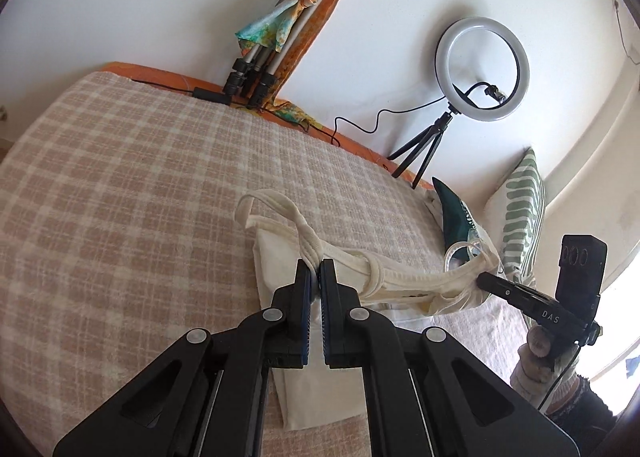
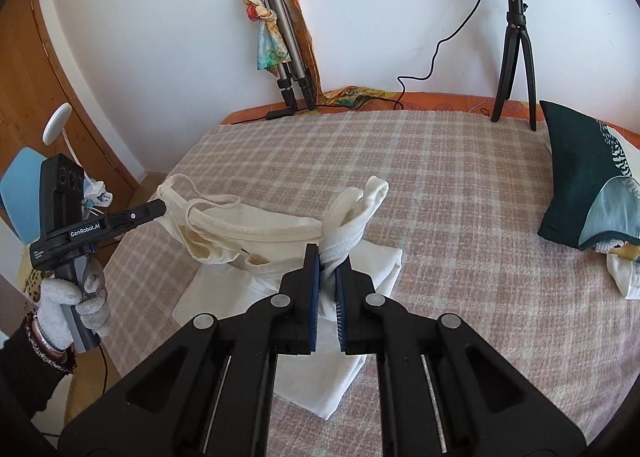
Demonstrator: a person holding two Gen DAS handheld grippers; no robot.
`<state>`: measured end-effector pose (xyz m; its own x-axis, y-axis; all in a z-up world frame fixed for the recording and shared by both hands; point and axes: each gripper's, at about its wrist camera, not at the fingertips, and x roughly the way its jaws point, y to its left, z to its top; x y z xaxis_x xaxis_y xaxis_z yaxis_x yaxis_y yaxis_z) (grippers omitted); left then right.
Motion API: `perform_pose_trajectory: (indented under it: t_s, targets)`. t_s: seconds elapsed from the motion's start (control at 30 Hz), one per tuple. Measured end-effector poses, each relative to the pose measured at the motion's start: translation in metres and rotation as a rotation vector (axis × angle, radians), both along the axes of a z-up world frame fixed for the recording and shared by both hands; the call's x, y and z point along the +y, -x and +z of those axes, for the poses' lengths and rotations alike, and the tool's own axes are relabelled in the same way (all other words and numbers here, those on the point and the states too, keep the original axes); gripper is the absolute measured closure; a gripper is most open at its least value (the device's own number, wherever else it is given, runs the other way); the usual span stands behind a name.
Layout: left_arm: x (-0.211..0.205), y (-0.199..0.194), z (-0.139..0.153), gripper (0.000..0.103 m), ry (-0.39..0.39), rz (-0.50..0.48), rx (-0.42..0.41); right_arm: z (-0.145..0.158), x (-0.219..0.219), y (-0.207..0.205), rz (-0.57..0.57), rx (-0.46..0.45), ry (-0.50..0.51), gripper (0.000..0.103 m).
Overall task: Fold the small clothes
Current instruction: 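Fold the straps down over the folded hem and open the right gripper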
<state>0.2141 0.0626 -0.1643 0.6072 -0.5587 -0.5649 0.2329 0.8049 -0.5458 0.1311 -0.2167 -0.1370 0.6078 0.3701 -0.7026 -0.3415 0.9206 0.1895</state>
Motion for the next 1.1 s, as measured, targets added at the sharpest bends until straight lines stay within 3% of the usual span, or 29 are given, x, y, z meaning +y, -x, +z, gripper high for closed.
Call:
perform_pose_trajectory:
  t_s: [0.23, 0.5, 0.57, 0.63, 0.73, 0.9, 1.1]
  targets:
    - [-0.002, 0.037, -0.022, 0.100, -0.016, 0.003, 0.025, -0.033, 0.003, 0.036, 0.020, 0.027, 0.063, 0.095]
    - [-0.009, 0.077, -0.031, 0.099, -0.152, -0.067, -0.001, -0.048, -0.007, 0.064, 0.041, 0.065, 0.123, 0.094]
    - [-0.009, 0.089, -0.035, 0.099, -0.187, -0.108, 0.014, -0.052, -0.011, 0.071, 0.031, 0.083, 0.165, 0.085]
    - [-0.007, 0.100, -0.034, 0.099, -0.230, -0.143, 0.035, -0.050, -0.018, 0.078, 0.017, 0.096, 0.179, 0.085]
    - [0.002, 0.110, -0.013, 0.099, -0.210, -0.164, 0.011, -0.034, -0.027, 0.088, -0.009, 0.068, 0.174, 0.085]
    - [-0.003, 0.085, 0.029, 0.099, -0.280, -0.153, -0.100, -0.001, -0.010, 0.083, -0.018, -0.027, 0.182, 0.084]
    - [-0.043, 0.028, 0.024, 0.099, -0.332, -0.220, -0.058, -0.016, 0.042, 0.058, 0.078, -0.001, 0.230, 0.085]
